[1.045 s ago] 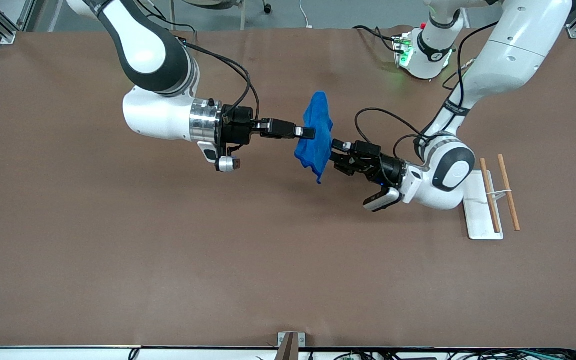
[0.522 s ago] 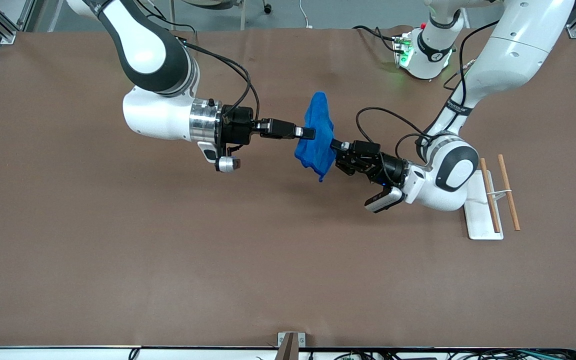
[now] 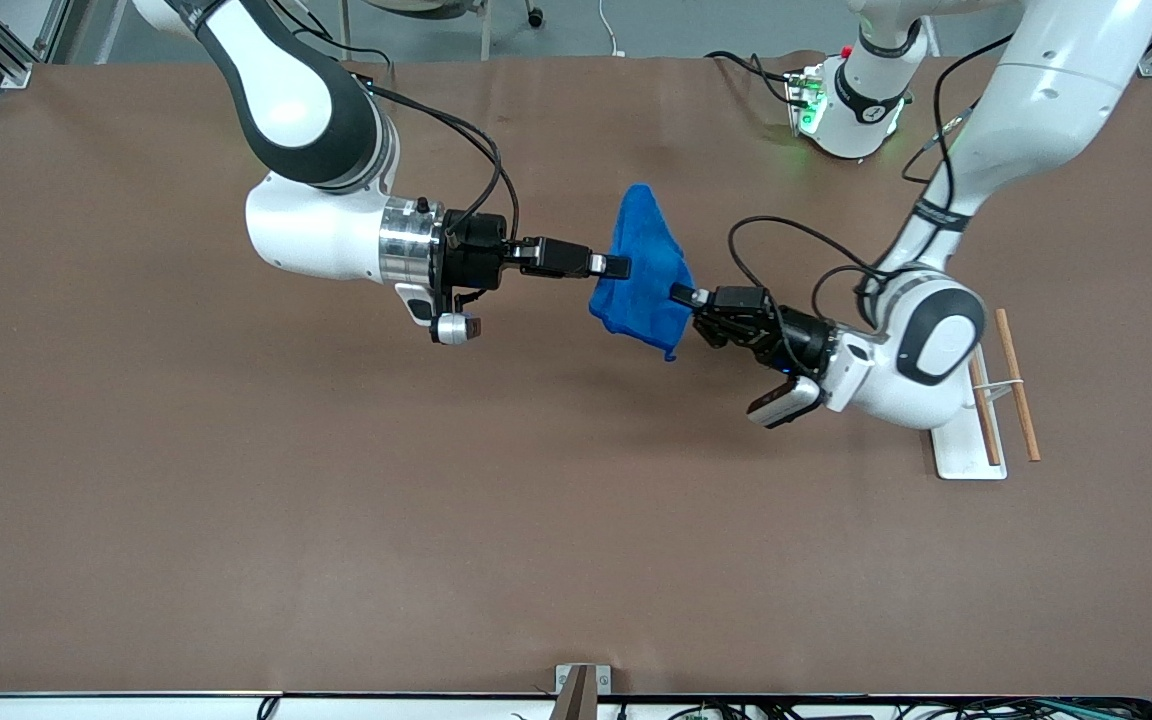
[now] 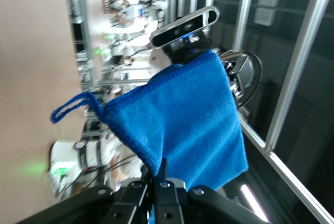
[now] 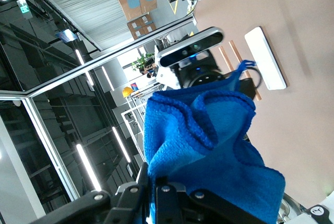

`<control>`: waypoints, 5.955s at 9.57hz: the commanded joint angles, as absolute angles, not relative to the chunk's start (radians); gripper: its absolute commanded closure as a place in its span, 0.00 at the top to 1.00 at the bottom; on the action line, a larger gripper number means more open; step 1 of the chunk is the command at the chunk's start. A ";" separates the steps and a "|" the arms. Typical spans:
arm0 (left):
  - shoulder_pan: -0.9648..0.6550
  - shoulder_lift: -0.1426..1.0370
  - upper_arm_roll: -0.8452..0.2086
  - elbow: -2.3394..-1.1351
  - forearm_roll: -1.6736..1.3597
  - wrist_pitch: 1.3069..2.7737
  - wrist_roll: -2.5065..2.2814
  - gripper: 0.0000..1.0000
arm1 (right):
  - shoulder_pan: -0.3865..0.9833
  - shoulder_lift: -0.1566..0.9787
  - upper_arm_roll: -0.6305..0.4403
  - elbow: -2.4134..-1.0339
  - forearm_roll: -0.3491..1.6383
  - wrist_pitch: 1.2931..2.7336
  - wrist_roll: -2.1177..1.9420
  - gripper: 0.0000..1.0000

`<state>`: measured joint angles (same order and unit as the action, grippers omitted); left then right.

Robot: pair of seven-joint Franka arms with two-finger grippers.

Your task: Right arm passes towel to left arm to hang

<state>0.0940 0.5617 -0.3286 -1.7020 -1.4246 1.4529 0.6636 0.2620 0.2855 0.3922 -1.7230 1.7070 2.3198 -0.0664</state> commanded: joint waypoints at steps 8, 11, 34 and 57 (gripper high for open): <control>0.218 0.411 -0.307 -1.526 -0.447 1.476 0.190 0.00 | 0.027 0.278 0.388 -1.850 1.237 2.300 -0.051 1.00; 0.244 0.411 -0.252 -1.529 -0.280 1.602 0.039 0.00 | -0.077 0.278 0.327 -1.864 0.899 2.232 -0.044 1.00; 0.540 0.520 -0.306 -1.413 0.115 1.764 0.343 1.00 | -0.058 -0.018 -0.120 -1.493 0.012 1.506 -0.028 1.00; 0.005 -0.150 -0.155 -1.738 -0.005 1.563 -0.095 1.00 | -0.060 -0.018 -0.120 -1.513 0.000 1.534 -0.035 1.00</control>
